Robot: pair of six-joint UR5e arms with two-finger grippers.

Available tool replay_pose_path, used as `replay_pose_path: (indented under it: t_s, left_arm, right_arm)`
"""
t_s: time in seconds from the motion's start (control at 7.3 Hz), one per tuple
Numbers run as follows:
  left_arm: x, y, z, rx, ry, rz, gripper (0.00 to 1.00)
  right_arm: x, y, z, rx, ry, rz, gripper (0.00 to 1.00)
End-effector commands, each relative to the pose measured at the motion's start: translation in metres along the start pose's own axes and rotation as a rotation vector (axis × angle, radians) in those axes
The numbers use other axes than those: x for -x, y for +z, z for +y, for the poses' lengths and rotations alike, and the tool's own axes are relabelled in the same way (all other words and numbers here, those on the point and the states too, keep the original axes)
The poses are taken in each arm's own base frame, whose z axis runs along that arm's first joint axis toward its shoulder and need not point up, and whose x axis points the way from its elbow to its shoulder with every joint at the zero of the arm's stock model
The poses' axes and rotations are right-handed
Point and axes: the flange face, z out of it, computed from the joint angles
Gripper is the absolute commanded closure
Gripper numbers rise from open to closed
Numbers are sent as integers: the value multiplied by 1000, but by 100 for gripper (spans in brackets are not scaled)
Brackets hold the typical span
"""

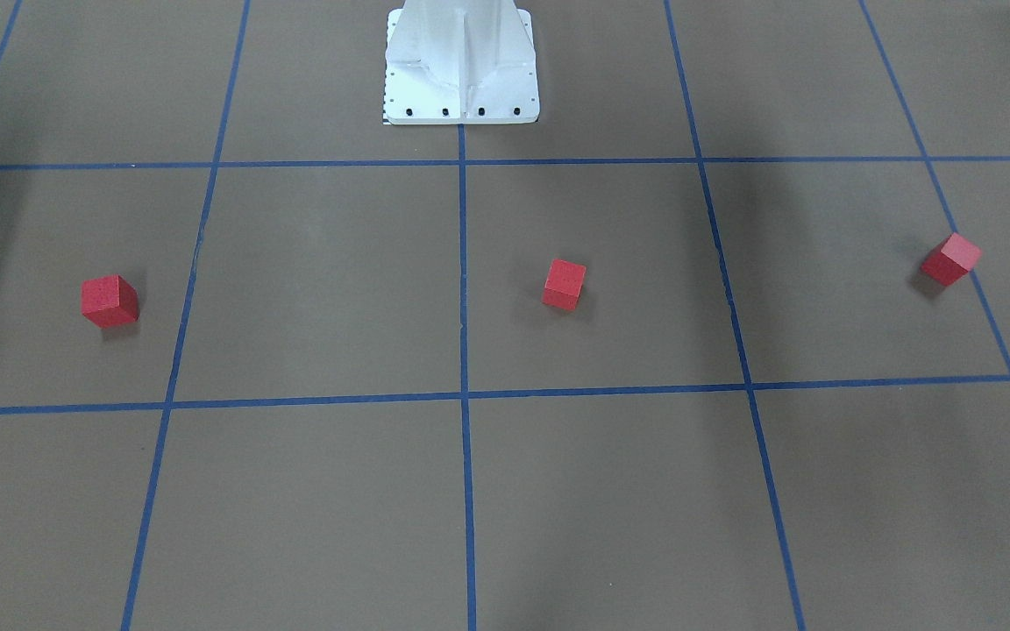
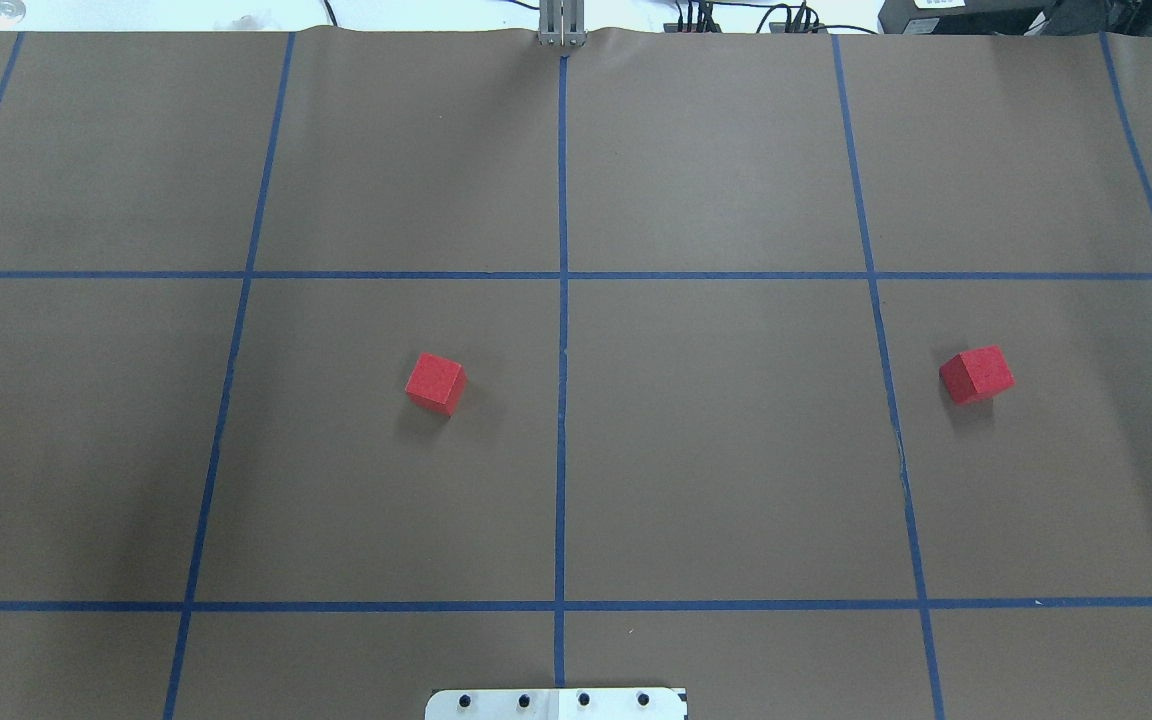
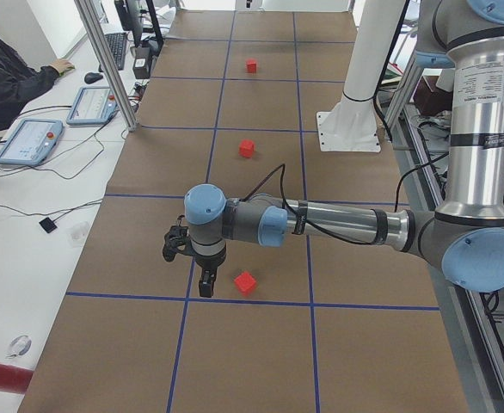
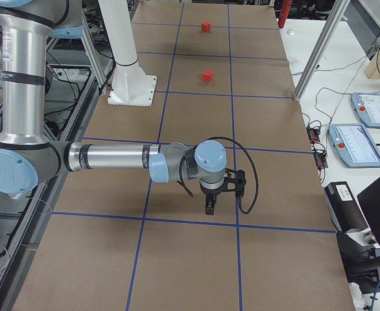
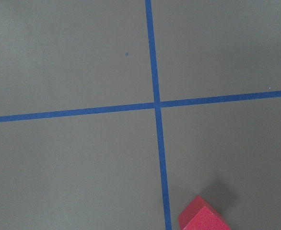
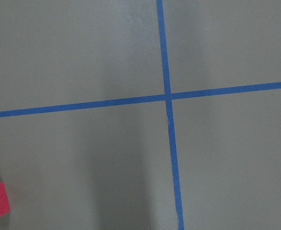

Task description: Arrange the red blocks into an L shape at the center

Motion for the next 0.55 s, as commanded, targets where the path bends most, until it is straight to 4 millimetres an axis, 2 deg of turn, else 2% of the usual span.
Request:
replay_pose_path:
  t_s: [0.0, 0.27, 0.41]
  left_arm:
    - [1, 0, 0, 0, 2, -2, 0]
    - [1, 0, 2, 1, -6, -2, 0]
    - [-9, -8, -8, -19, 16, 1, 0]
  right_arm:
    - [0, 0, 0, -2, -13, 2, 1]
    - [1, -1, -1, -4, -15, 0, 1]
    - [2, -2, -2, -8, -20, -1, 1]
